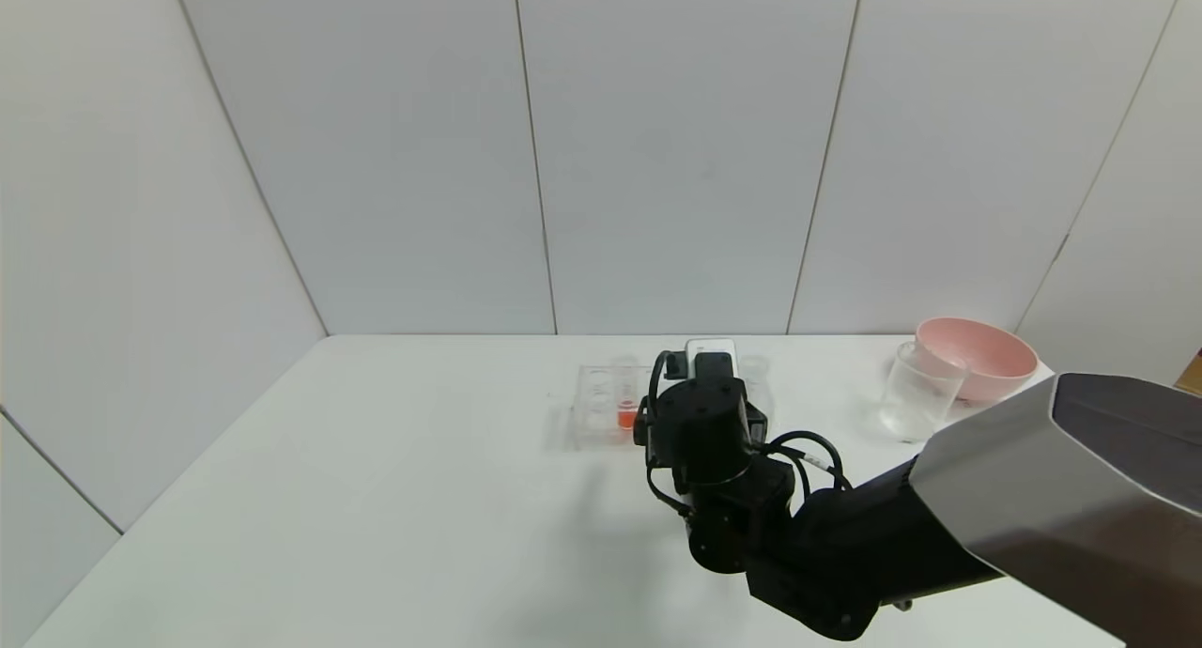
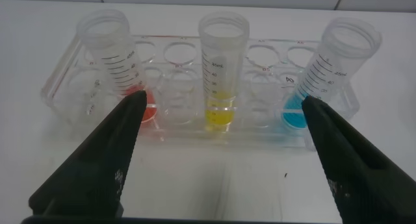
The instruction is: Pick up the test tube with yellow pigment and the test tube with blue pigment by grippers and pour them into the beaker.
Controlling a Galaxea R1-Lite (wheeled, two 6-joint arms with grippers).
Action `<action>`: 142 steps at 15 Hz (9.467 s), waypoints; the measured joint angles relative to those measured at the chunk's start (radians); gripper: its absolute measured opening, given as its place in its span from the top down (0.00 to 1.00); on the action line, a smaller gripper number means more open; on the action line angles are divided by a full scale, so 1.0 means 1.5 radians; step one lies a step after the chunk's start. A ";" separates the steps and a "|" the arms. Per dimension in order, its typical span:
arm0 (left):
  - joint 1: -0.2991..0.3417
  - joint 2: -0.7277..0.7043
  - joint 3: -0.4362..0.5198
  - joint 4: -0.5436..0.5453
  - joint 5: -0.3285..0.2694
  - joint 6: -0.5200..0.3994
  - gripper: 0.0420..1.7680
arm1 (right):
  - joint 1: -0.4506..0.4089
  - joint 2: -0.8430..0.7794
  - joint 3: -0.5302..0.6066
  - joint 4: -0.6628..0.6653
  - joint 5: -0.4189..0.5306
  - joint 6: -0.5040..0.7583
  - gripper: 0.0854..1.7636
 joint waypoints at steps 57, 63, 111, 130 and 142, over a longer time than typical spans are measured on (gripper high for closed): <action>0.000 0.000 0.000 0.000 0.000 0.000 0.00 | -0.084 -0.185 0.133 -0.042 0.319 -0.163 0.76; 0.000 0.000 0.000 0.000 0.000 0.000 0.00 | -0.262 -0.323 0.306 -0.039 0.603 -0.194 0.76; 0.000 0.000 0.000 0.000 0.000 0.000 0.00 | -0.631 -0.078 -0.550 1.066 0.642 -0.898 0.76; 0.000 0.000 0.000 0.000 0.000 0.000 0.00 | -0.565 -0.074 -0.553 1.066 0.403 -0.950 0.76; 0.000 0.000 0.000 0.000 0.000 0.000 0.00 | -0.531 -0.061 -0.553 1.051 0.276 -0.997 0.76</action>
